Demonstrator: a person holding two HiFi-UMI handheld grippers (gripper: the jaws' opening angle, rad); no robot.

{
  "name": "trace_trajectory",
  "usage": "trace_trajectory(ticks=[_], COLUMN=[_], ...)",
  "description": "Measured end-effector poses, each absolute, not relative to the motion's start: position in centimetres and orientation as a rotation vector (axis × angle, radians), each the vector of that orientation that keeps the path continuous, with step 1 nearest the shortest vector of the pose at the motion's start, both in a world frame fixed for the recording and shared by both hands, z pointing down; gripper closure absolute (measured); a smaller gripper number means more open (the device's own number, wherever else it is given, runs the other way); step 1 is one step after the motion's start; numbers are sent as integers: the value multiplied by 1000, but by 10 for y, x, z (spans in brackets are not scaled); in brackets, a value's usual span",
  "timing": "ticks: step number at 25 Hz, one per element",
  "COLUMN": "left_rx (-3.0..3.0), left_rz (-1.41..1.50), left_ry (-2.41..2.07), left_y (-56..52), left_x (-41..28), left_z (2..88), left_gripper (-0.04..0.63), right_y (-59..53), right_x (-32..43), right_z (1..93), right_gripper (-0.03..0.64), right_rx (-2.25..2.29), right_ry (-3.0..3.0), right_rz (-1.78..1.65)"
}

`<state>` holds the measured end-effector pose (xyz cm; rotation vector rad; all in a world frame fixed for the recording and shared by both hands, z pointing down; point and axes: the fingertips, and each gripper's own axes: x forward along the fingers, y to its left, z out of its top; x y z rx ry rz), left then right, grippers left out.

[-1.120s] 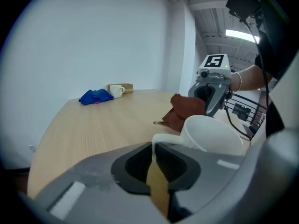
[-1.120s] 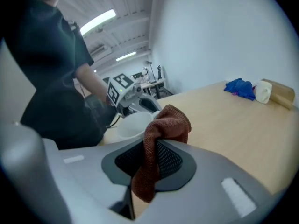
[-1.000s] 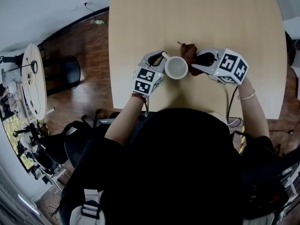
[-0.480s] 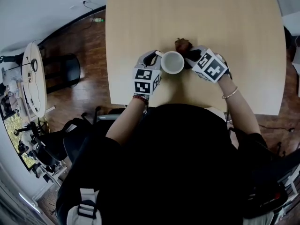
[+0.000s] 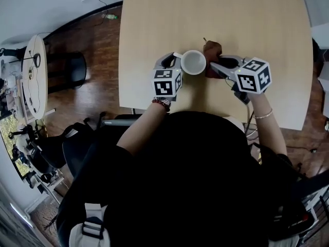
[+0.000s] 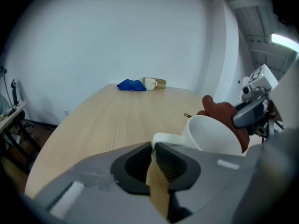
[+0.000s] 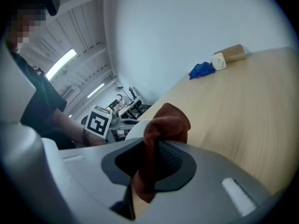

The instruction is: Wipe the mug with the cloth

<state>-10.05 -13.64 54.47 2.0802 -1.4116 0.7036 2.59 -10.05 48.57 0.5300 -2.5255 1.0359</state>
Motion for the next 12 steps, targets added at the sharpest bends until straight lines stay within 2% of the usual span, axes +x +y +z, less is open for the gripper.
trace_trajectory(ticks=[5,12], left_rx=[2026,2054], left_rz=[670,763], left_ry=[-1440,-1483], left_y=[-135,-128], left_x=[-102,-103], left_z=[545,546], left_gripper=[565,568], right_y=[-95,-99], right_x=[25,22], right_z=[506,538], right_gripper=[548,548], right_rx=[643,786], right_ry=[-2475,-2354], right_rz=[1109,1038])
